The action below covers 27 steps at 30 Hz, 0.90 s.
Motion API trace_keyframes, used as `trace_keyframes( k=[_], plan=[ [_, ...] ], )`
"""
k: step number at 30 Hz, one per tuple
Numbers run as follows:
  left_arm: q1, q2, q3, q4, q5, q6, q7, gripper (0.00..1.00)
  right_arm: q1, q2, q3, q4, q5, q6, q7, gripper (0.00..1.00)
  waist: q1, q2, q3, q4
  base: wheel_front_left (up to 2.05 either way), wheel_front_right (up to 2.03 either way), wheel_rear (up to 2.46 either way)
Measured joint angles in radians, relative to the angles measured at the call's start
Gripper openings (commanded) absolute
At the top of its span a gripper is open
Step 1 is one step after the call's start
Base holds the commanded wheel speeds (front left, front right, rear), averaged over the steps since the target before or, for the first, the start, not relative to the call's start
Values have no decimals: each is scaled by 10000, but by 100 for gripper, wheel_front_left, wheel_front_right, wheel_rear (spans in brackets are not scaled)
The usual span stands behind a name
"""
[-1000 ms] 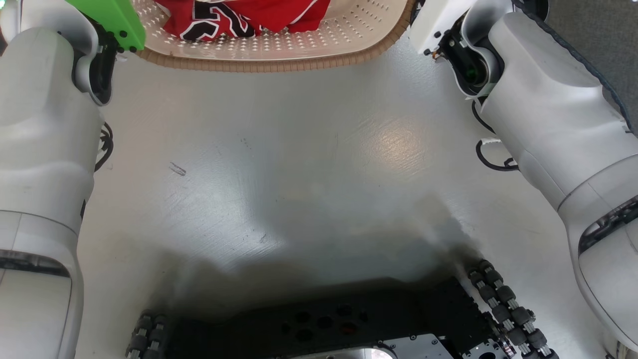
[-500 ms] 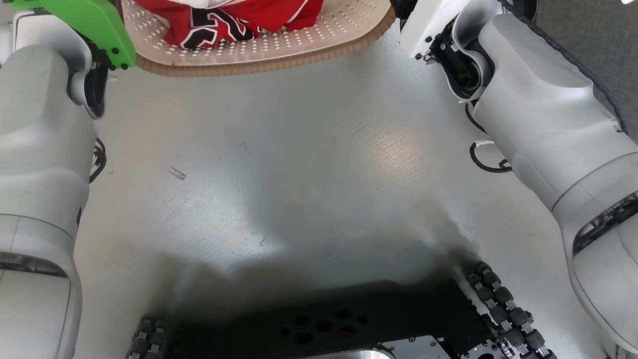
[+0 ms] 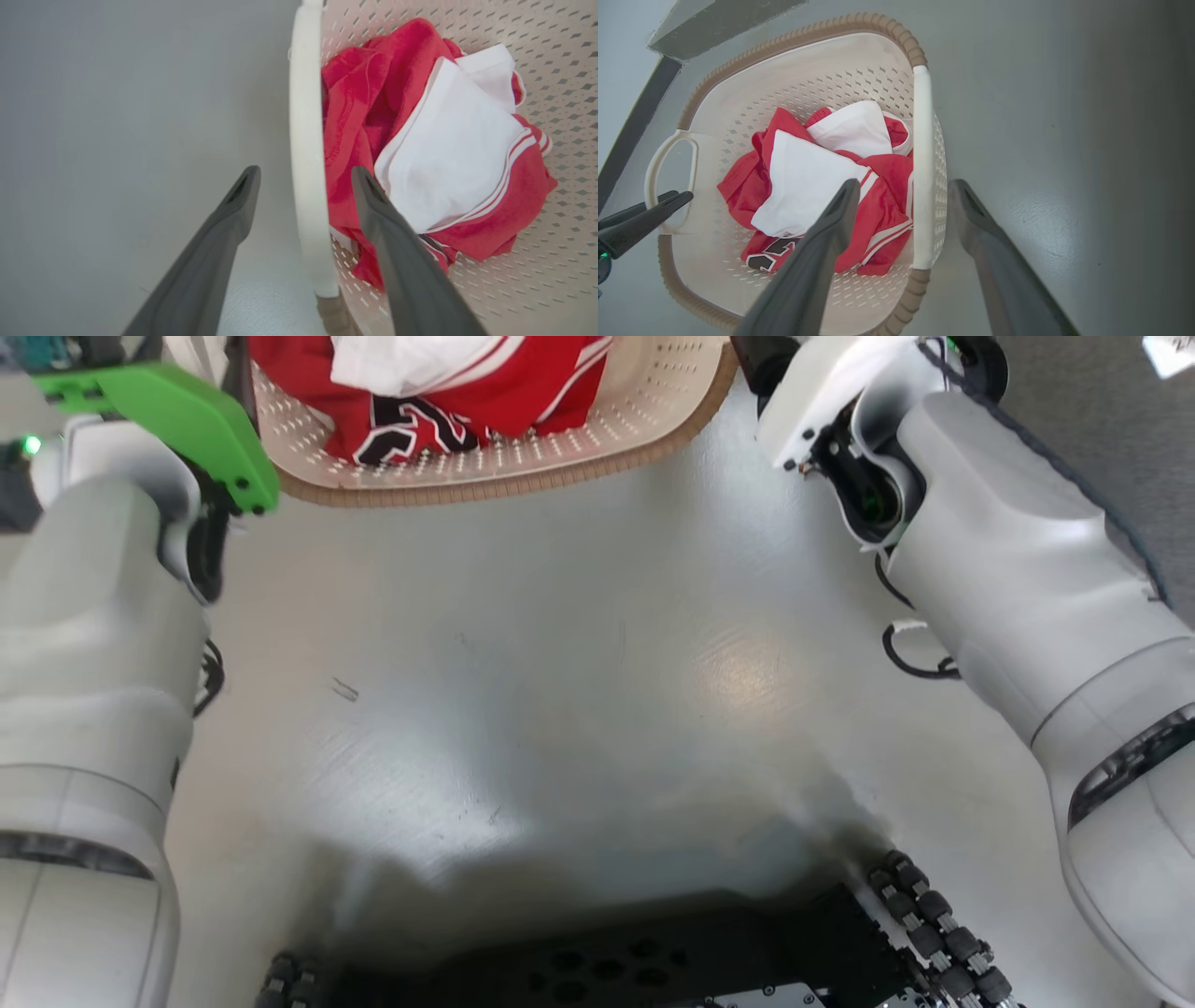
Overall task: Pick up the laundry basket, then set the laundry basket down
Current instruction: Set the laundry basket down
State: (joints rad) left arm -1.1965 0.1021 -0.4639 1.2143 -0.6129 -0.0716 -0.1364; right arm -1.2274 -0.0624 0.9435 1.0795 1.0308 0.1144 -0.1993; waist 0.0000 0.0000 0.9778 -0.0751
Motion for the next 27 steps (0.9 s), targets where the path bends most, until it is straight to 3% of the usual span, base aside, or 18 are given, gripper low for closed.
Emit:
trace_keyframes(
  k=[17, 27],
  plan=[
    [1133, -182, -54, -228, -79, -355, -1035, 100, 965, 4, 134, 33, 73, 86, -414, 100, 0, 0, -1902, -125, 0, 0, 0],
    [2097, -184, 123, -731, -370, -443, -1126, 100, 1688, -12, -213, -115, -75, 86, -510, 100, 0, 0, -3192, -173, 0, 0, 0]
  ],
)
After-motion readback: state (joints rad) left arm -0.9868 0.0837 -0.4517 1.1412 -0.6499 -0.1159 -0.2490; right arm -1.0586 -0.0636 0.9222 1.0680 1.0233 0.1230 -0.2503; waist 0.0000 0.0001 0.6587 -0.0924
